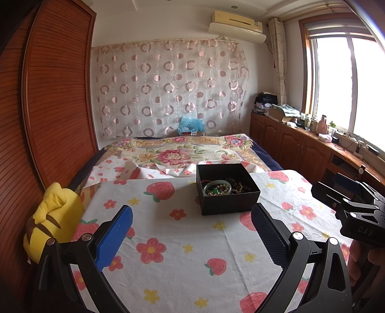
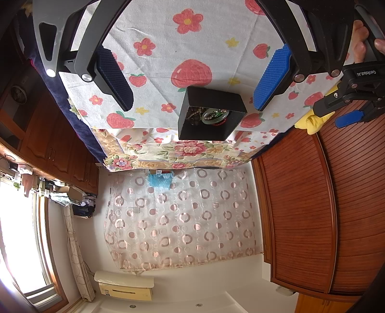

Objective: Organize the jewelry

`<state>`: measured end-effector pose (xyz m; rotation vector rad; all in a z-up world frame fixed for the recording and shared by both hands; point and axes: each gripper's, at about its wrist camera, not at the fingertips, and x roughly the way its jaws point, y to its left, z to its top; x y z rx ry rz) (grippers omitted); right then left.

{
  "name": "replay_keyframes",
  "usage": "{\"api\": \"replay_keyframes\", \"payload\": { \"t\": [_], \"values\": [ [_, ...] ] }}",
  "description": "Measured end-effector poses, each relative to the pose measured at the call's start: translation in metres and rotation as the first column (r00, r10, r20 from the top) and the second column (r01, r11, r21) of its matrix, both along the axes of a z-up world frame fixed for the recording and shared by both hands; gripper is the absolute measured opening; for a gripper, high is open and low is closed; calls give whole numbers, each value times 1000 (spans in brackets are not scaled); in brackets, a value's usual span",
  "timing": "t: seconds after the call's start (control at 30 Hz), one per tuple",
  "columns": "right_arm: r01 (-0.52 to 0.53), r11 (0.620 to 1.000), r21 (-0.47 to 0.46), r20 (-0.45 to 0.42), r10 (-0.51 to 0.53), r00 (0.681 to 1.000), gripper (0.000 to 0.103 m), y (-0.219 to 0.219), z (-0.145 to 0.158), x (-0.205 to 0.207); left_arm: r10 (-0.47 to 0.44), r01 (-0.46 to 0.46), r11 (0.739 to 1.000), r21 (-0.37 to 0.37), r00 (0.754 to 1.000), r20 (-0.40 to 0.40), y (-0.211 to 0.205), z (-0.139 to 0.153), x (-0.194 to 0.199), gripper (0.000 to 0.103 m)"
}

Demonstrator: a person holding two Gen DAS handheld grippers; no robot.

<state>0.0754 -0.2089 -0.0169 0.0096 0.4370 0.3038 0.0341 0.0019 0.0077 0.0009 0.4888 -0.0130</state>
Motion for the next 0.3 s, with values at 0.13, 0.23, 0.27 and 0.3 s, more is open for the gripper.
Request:
{"api": "replay_keyframes", "payload": {
  "t": [0.13, 0.23, 0.27, 0.3],
  "values": [
    [0, 1000, 1, -1, 0, 1000, 100, 0, 0, 0, 0, 0, 1000, -1, 1000, 0, 0, 0, 0, 95],
    [0, 1000, 0, 0, 0, 1000, 100, 0, 0, 0, 0, 0, 1000, 0, 1000, 0, 1, 0, 0, 95],
    [0, 1000, 1, 0, 0, 1000, 100, -1, 0, 0, -1, 1, 1000, -1, 1000, 1, 1, 0, 0, 95],
    [0, 1000, 0, 1, 0, 1000, 100, -1, 0, 0, -1, 1, 1000, 0, 1000, 1, 0, 0, 0, 95]
  ]
}}
